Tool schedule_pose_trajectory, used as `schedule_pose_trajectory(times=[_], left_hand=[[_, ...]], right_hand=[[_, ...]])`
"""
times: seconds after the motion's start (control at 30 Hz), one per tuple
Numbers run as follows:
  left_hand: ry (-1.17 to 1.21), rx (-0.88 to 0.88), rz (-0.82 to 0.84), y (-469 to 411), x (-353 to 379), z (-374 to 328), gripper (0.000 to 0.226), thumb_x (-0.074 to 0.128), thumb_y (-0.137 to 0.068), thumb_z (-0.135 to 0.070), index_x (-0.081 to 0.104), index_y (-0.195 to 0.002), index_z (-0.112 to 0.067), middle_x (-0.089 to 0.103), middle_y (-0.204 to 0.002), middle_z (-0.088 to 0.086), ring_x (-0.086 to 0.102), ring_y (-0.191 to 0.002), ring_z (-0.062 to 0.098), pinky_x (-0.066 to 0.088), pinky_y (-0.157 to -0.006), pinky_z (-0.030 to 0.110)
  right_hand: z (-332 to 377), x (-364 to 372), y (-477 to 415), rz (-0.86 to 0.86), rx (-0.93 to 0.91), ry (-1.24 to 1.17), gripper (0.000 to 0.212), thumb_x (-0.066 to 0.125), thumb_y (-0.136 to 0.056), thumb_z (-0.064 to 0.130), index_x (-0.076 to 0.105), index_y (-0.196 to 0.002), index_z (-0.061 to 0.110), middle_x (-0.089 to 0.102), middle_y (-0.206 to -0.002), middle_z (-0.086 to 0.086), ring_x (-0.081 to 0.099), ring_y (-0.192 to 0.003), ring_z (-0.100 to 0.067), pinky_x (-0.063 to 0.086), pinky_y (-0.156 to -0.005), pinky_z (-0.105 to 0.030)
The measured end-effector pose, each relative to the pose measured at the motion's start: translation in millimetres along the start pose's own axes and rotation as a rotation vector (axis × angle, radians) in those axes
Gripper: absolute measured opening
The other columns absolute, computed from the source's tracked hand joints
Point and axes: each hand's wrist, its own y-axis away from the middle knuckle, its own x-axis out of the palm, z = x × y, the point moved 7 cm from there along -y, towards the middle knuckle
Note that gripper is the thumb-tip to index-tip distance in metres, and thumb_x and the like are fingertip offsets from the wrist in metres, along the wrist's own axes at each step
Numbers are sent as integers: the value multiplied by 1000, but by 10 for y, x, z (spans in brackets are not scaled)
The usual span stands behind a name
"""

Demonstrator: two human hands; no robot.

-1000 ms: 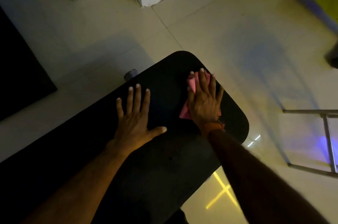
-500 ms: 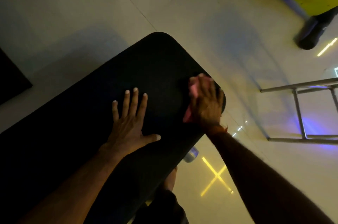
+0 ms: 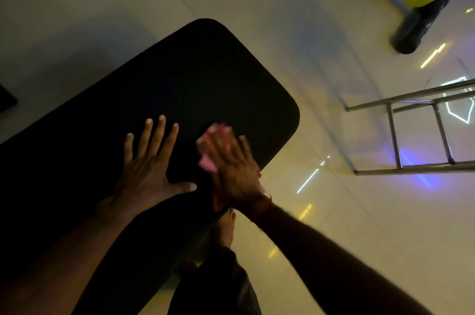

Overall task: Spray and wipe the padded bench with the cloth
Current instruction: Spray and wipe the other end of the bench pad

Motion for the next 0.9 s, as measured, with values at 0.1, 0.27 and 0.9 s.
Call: schedule_pose_trajectory(times=[0.1,0.27,0.9], left_hand=[[15,-29,-6,150,-5,130,143,33,-49,-102,-20,-159,-27,-34,-165,2,-32,-152,21,-14,-122,52],[15,-159,-54,272,-68,469,144,57,-57,-95,-19,-159,-27,-29,-167,4,-32,-150,20,-9,-123,54],[143,-376,-172,670,-82,1183,149,34,-45,-103,-13,-162,-23,-24,-169,0,-25,-155,20,-8,-123,55]], right_hand=[[-281,-143,-356,-49,-9,-1,61,33,-107,47,23,-163,24,11,-172,-4,6,-160,-32,13,-125,-62],[33,-134,-935,-81,233,-115,66,32,-106,49,18,-164,23,8,-173,-7,0,-160,-32,5,-128,-59],[1247,89,-2177,1,-89,20,63,21,-104,46,30,-160,20,25,-169,-10,17,-157,-38,16,-123,-66]])
